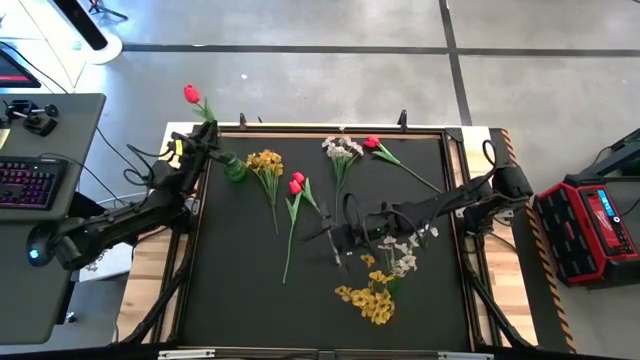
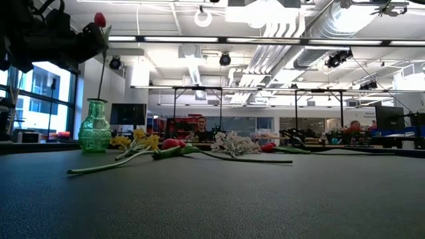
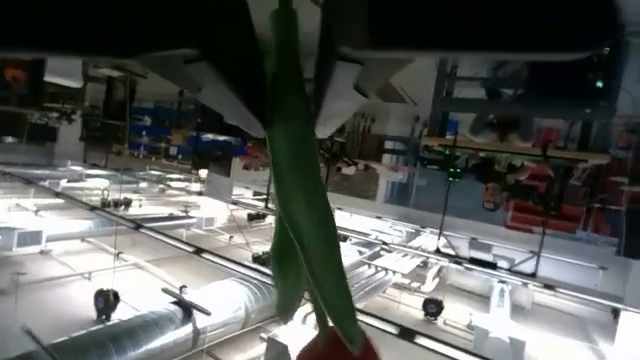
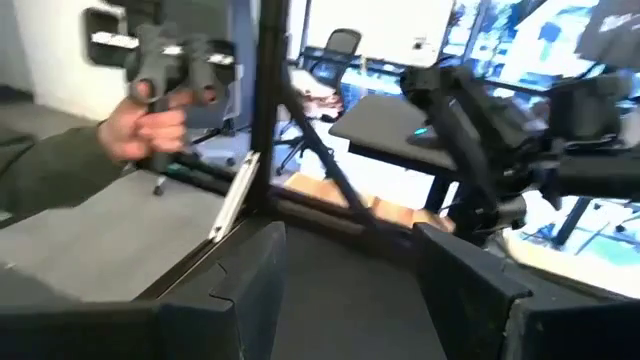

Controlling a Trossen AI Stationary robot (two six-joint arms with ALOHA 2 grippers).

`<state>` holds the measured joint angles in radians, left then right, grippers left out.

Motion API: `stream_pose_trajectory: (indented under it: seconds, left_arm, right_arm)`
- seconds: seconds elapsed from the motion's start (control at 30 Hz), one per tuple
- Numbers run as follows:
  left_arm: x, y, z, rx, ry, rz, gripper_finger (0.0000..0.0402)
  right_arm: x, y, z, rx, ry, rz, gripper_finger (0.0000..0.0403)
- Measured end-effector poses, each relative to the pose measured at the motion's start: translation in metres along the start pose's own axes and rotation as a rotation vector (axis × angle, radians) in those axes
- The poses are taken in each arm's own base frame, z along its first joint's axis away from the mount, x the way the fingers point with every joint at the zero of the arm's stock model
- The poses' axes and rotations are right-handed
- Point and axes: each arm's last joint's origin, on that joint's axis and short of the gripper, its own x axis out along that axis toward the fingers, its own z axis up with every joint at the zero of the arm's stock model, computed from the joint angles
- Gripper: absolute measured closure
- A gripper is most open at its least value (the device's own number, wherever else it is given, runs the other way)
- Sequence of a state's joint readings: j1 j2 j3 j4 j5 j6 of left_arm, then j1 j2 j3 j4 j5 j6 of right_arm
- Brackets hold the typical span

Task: Sort flowers into vase by color
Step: Put the red tulip into the green vase

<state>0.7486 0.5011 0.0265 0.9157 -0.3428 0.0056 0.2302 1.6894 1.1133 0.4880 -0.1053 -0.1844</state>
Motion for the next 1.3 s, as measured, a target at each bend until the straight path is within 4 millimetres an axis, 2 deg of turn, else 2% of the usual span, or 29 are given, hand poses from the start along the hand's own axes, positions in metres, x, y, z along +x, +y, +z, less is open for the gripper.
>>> stream_pose_trajectory:
  seconds: [0.2,0.33,0.47,0.67,0.9,1.03,1.3]
  left_arm:
    - [0.002,0.001,-0.005,0.074,0.092,0.083,0.0252]
    - [0.013,-0.005,0.004,0.106,0.192,0.062,0.022]
    - [0.025,-0.013,0.025,0.183,0.296,0.039,0.0209]
    - [0.037,-0.018,0.073,0.311,0.478,0.135,0.0209]
    - [0.048,-0.021,0.123,0.338,0.464,0.146,0.0209]
    - [0.048,-0.021,0.125,0.296,0.479,0.15,0.0209]
    - [0.052,-0.024,0.11,0.257,0.582,0.158,0.0208]
  right_arm:
    - [0.0,0.004,-0.003,0.003,0.033,0.013,0.0199]
    - [0.0,0.004,-0.005,0.02,0.056,0.004,0.0199]
    - [0.0,0.003,-0.009,0.033,0.111,-0.044,0.0199]
    - [-0.001,0.002,-0.016,0.057,0.19,-0.116,0.0199]
    - [-0.001,0.005,-0.016,0.049,0.19,-0.109,0.0199]
    - [-0.001,0.01,-0.015,0.045,0.195,-0.093,0.0199]
    - [0.0,0.028,-0.014,-0.001,0.205,-0.048,0.0199]
